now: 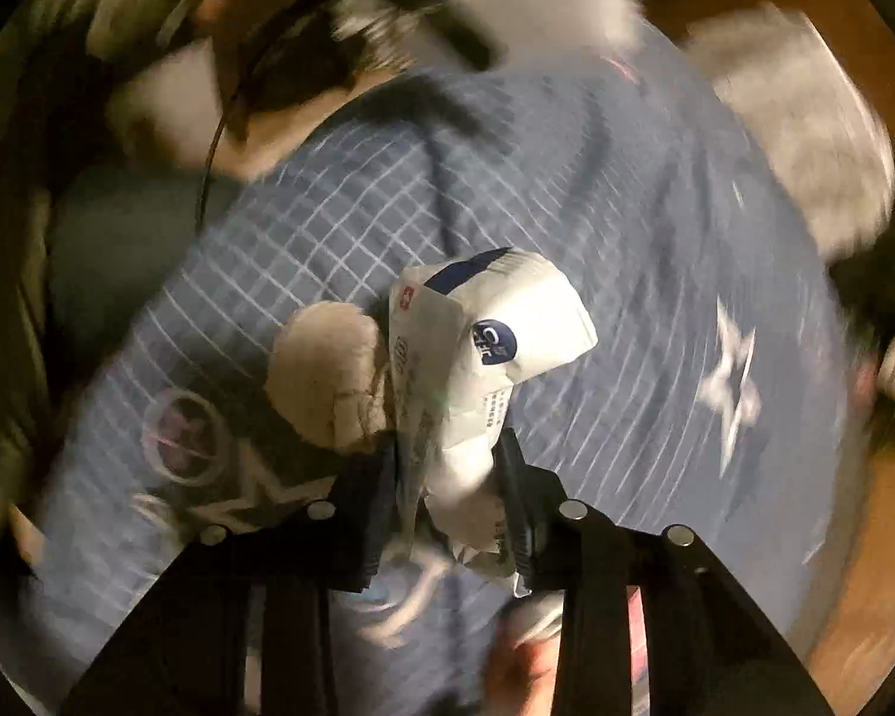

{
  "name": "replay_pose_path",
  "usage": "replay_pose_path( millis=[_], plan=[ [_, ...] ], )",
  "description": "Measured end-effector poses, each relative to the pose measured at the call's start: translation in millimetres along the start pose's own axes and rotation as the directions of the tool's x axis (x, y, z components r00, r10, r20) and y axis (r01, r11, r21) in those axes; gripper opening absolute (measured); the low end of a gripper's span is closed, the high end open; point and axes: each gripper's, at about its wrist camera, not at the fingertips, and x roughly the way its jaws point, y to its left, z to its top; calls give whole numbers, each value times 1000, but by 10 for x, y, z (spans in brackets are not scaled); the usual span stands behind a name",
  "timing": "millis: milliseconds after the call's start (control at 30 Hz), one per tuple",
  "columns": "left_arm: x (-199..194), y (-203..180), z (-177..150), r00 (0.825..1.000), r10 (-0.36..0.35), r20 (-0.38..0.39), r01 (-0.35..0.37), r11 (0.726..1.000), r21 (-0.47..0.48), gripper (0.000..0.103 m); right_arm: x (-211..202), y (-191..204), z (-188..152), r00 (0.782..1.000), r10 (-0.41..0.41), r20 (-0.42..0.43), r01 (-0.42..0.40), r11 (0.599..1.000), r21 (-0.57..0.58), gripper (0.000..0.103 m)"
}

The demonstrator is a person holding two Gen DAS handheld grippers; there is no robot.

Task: Collect trash
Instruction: 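Carry the foam sleeve and wet-wipe packet over the white bucket with both tools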

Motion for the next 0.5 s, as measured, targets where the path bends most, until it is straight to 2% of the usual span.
replay_pose_path(
  millis=[67,133,167,233,267,333,367,433,467,500],
  plan=[
    [22,-47,-13,1000,-5,-8,5,1000,1,26,-210,-155,-178,996,47,76,-63,972,228,35],
    [43,-118,-41,1000,-20,-18,20,1000,4,26,-318,-172,-354,990,35,138,-85,921,380,35],
    [48,-144,-48,999,-26,-20,26,1000,6,26,-449,-151,-532,984,-22,174,-67,870,489,35],
    [47,-246,-64,999,-37,-20,37,999,12,26,-576,-85,-722,968,-69,239,-94,788,608,35],
    [43,-300,-67,999,-36,-18,36,999,15,26,-718,1,-940,949,-117,294,-132,699,703,35],
    [27,-455,-54,999,-33,-12,33,999,25,26,-872,156,-1134,920,-187,344,-177,585,792,34],
    [13,-552,-48,1000,-29,-6,29,999,31,26,-951,290,-1282,900,-240,363,-201,512,835,34],
    [-12,-742,-33,1000,-30,1,30,999,44,26,-1069,658,-1507,864,-347,366,-229,379,897,34],
    [-14,-837,-28,1000,-30,1,30,998,50,26,-1107,761,-1592,853,-379,359,-238,330,914,34],
    [-10,-998,-19,1000,-23,0,23,998,63,26,-1133,941,-1688,841,-425,336,-247,252,936,34]
  ],
)
